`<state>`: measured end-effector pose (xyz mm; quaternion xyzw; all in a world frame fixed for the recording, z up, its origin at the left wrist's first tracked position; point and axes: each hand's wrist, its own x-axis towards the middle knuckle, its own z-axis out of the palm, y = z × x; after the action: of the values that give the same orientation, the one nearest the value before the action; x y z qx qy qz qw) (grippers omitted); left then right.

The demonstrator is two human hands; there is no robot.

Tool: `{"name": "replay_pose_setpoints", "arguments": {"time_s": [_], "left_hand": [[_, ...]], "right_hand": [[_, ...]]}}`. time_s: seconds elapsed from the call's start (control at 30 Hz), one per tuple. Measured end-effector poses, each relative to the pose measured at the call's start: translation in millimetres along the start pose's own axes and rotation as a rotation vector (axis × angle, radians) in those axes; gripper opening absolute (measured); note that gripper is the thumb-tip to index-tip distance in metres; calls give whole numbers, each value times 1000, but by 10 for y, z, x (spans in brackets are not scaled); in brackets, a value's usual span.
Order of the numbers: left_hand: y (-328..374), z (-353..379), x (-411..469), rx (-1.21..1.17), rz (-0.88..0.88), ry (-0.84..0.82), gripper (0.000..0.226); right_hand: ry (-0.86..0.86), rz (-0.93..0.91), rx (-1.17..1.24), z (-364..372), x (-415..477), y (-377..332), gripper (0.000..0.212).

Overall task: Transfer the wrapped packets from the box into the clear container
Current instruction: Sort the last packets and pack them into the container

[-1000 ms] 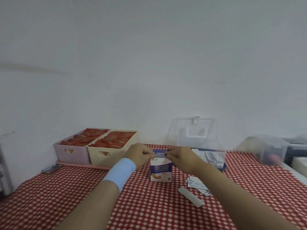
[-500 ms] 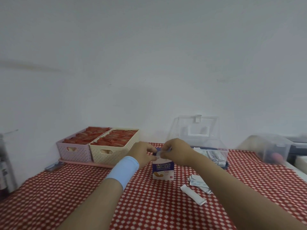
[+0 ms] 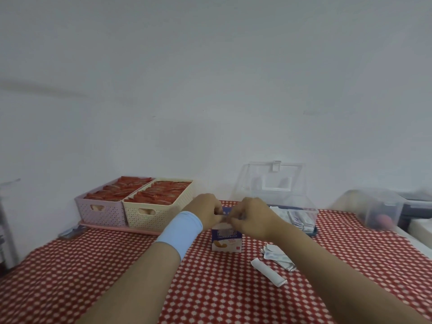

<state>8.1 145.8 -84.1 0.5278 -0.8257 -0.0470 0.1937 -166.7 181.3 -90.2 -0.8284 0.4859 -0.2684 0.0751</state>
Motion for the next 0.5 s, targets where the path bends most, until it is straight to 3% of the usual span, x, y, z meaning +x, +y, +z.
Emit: {"name": "replay_pose_setpoints", "arguments": {"time_s": [0.07,0.2,0.27,0.37,0.5], "left_hand": [[18,3,19,26,10,6,18],[-9,72,44,25,-3,56,18],[-72,157,60,-80,-49,105,24],[-170,259,87,-226,-107,174,23],[-278,257,169,-208,-111,255,32]], "right_hand": [[121,96,2,3,38,65,15],[71,334,-53,124,86,176,61],[20,398,27,210,98,201,58],[73,432,154,304,165,240,46],[135,391,267,378,367,258,43]]}}
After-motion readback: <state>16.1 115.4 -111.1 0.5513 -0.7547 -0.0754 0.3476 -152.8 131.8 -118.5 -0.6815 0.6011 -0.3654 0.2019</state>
